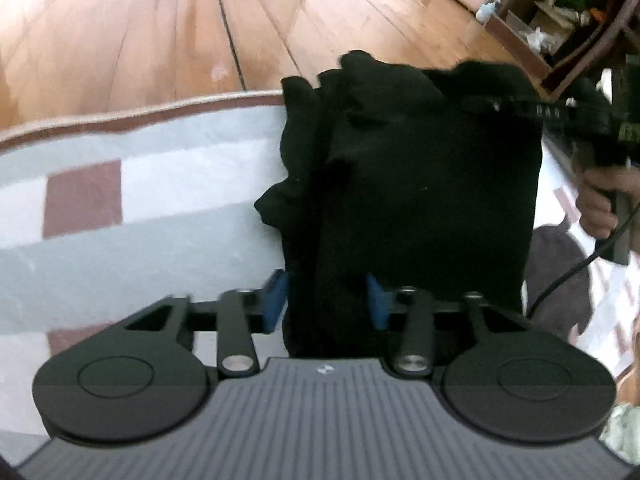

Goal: Fold clothes
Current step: 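Lift the sweater bundle with both grippers and carry it toward the clothes stack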

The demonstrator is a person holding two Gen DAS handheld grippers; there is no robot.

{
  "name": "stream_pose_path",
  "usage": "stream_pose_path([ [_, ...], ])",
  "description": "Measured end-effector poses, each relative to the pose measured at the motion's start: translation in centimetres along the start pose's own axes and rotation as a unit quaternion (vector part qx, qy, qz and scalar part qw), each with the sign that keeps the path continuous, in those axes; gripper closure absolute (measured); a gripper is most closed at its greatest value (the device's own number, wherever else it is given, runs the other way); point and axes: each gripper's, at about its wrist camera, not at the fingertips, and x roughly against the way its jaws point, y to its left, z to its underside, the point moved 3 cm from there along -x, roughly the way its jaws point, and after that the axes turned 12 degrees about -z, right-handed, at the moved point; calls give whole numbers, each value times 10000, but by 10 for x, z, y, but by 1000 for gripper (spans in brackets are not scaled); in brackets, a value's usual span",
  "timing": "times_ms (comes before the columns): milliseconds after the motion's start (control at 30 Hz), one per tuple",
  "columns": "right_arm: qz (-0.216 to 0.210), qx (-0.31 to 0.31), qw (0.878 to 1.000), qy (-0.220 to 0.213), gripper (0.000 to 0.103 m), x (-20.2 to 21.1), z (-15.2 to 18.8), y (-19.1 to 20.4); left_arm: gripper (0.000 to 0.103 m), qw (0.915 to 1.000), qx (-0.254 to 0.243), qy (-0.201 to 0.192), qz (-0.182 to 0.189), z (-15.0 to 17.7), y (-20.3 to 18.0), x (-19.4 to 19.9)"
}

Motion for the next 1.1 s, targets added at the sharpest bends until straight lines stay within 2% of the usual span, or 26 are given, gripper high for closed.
stream_pose_path([
  [33, 59, 71, 10000, 7, 89, 1, -1, 2, 52, 9997, 219, 86, 88, -1, 6, -4],
  [67, 68, 42, 10000, 19, 89, 0, 1, 0, 42, 9987, 437, 172, 176, -1, 13, -8],
  [100, 78, 14, 10000, 31, 89, -2, 3, -2, 41, 9981, 542, 138, 248, -2, 17, -11],
  [200, 55, -160, 9999, 4, 89, -7, 9, -8, 32, 9972, 639, -88, 387, -11, 22, -19],
  [300, -15, -343, 9994, -72, 89, -11, 16, -13, 16, 9957, 647, -256, 613, -23, 18, -28],
  [367, -72, -436, 9989, -142, 88, -14, 19, -16, 13, 9934, 719, -404, 802, -29, 16, -34],
  [400, -113, -475, 9986, -198, 88, -13, 20, -17, 15, 9926, 704, -467, 874, -29, 16, -36],
  [433, -154, -483, 9984, -252, 88, -11, 22, -16, 32, 9920, 664, -524, 938, -29, 14, -37],
  [467, -195, -488, 9981, -313, 88, -8, 24, -16, 71, 9920, 614, -536, 963, -29, 12, -38],
  [567, -275, -401, 9972, -564, 89, 4, 21, -4, 74, 9933, 394, -593, 914, -30, 5, -36],
  [700, -235, -90, 9958, -876, 89, 31, 16, 25, 77, 9917, -291, -1153, 497, -29, -21, -10],
  [933, -17, 372, 9915, -1248, 89, 103, 14, 71, 78, 9786, -715, -1913, 270, -23, -48, 51],
  [1100, -110, 732, 9876, -1383, 89, 170, 30, 99, 79, 9690, -898, -2296, 182, -17, -76, 94],
])
